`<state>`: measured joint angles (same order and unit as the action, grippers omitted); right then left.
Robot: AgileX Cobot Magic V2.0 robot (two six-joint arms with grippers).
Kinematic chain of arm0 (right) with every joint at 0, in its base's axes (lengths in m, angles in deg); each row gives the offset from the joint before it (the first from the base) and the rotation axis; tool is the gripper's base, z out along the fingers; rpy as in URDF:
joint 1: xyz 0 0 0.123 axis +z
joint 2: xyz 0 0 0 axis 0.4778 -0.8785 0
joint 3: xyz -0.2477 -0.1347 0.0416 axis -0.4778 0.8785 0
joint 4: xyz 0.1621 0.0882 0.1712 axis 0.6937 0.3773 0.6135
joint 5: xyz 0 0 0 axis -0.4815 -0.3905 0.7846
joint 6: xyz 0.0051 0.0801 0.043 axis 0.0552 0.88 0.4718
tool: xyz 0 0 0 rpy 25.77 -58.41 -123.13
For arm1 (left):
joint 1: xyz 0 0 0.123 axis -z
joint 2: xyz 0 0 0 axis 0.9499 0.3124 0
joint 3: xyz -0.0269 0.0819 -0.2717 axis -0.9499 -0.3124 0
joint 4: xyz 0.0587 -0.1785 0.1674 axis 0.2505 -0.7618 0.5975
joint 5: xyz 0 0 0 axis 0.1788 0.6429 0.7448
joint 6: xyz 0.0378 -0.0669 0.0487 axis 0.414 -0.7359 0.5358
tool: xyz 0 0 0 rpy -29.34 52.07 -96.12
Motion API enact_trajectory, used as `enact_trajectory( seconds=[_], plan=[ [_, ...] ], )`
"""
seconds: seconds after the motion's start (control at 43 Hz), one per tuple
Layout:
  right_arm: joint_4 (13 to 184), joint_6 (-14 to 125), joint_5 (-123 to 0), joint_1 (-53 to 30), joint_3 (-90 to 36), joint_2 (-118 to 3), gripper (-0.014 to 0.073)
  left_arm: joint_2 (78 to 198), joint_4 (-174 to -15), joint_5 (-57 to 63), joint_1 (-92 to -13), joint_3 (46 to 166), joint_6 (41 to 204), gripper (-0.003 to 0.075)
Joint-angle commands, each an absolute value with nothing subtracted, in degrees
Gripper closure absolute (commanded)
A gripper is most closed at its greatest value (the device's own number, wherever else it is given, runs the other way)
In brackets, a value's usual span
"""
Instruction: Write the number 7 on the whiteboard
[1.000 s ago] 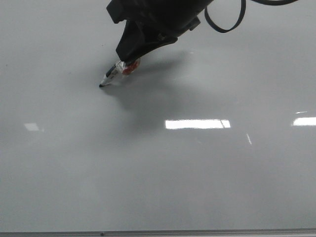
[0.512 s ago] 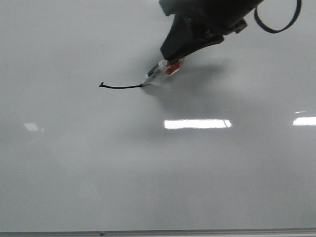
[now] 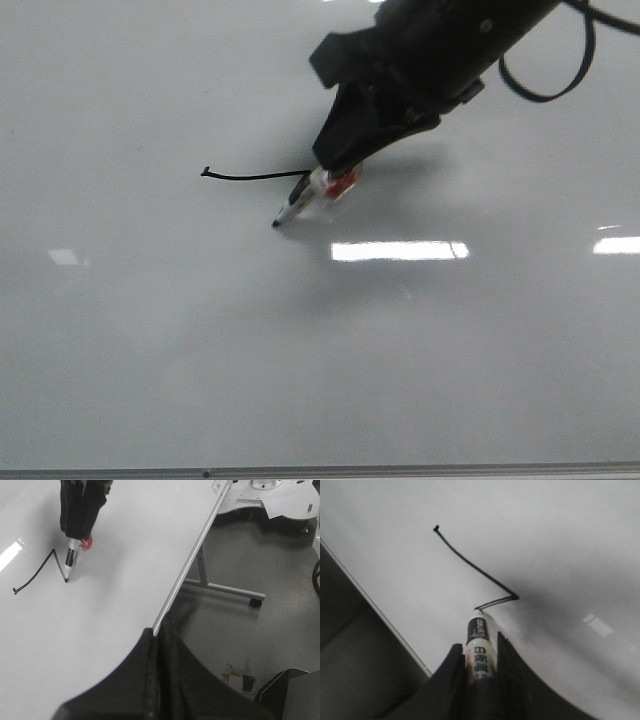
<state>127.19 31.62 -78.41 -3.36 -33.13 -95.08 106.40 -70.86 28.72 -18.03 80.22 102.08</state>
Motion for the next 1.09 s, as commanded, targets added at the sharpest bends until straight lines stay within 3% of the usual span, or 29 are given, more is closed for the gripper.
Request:
enact_trajectory(
  seconds=[0.0, 0.233, 0.465, 0.651, 0.744, 0.907, 0.977, 1.07],
  plan=[
    [126.5, 31.1, -70.2, -1.6, -34.4, -96.2, 0.0652, 106.6, -71.5, 24.4, -18.0, 81.9, 101.5, 0.0741],
    [126.5, 30.9, -70.5, 1.9, -34.4, -98.1, 0.0652, 106.6, -71.5, 24.4, -18.0, 81.9, 101.5, 0.0741],
    [127.0, 25.9, -88.7, 3.8, -34.4, -84.3, 0.0652, 106.6, -71.8, 24.4, -18.0, 81.9, 101.5, 0.0741],
    [127.2, 25.9, -96.4, 4.0, -34.4, -75.1, 0.0652, 106.8, -72.9, 20.8, -18.0, 81.9, 101.5, 0.0736],
    [127.2, 25.9, -100.5, 4.1, -34.4, -72.7, 0.0652, 109.2, -72.7, 21.0, -18.0, 83.8, 101.8, 0.0644],
    [127.2, 25.9, -104.7, 6.6, -34.4, -72.3, 0.0652, 118.8, -72.7, 21.8, -18.0, 89.5, 104.2, 0.0267],
    [127.2, 25.9, -104.4, 8.5, -34.4, -72.3, 0.0652, 123.8, -72.7, 22.9, -18.0, 91.8, 106.3, 0.0216],
    [127.2, 25.9, -103.4, 10.6, -34.4, -72.3, 0.0652, 129.3, -72.9, 23.3, -18.0, 94.3, 106.9, 0.0239]
  ],
)
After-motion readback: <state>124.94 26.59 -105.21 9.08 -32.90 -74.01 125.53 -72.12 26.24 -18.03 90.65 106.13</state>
